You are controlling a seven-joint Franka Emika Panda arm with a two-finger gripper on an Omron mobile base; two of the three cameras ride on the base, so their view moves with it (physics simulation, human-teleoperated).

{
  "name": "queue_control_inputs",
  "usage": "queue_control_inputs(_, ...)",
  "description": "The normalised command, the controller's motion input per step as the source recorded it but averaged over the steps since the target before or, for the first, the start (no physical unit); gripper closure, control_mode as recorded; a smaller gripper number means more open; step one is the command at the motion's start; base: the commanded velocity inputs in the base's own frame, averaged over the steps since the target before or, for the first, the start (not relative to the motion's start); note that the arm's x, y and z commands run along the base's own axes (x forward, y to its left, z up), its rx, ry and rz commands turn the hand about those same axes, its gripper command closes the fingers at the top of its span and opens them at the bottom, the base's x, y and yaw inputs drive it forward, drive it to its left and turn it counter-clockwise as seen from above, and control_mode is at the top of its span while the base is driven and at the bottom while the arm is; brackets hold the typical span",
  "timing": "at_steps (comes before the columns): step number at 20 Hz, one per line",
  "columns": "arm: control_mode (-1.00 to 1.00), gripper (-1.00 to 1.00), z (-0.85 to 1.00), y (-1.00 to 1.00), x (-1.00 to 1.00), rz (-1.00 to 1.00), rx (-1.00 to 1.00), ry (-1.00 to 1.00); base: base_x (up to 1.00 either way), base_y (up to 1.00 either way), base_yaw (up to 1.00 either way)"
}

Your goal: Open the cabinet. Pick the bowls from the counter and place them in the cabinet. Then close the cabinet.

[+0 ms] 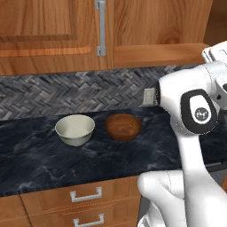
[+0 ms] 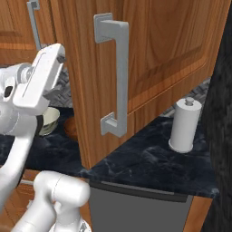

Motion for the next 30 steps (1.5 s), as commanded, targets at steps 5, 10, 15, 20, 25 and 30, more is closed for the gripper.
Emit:
queue_control_inputs(5, -1.0, -1.0, 0.24, 1.0, -0.03, 0.37, -0.09, 0.28, 0.0, 0.0, 0.0)
queue_control_inputs(10, -1.0, -1.0, 0.0, 0.87, 0.0, 0.31, 0.07, 0.19, 0.0, 0.0, 0.0)
queue_control_inputs(15, -1.0, -1.0, -0.01, 0.86, 0.0, 0.3, 0.0, 0.09, 0.0, 0.0, 0.0)
queue_control_inputs(20, -1.0, -1.0, -0.11, 0.45, 0.31, 0.38, 0.0, 0.0, 0.0, 0.0, 0.0)
queue_control_inputs(25, -1.0, -1.0, -0.06, 0.24, 0.71, 0.29, 0.0, 0.05, 0.0, 0.0, 0.0)
queue_control_inputs(30, -1.0, -1.0, 0.0, 0.17, 0.69, 0.05, -0.01, 0.07, 0.0, 0.0, 0.0)
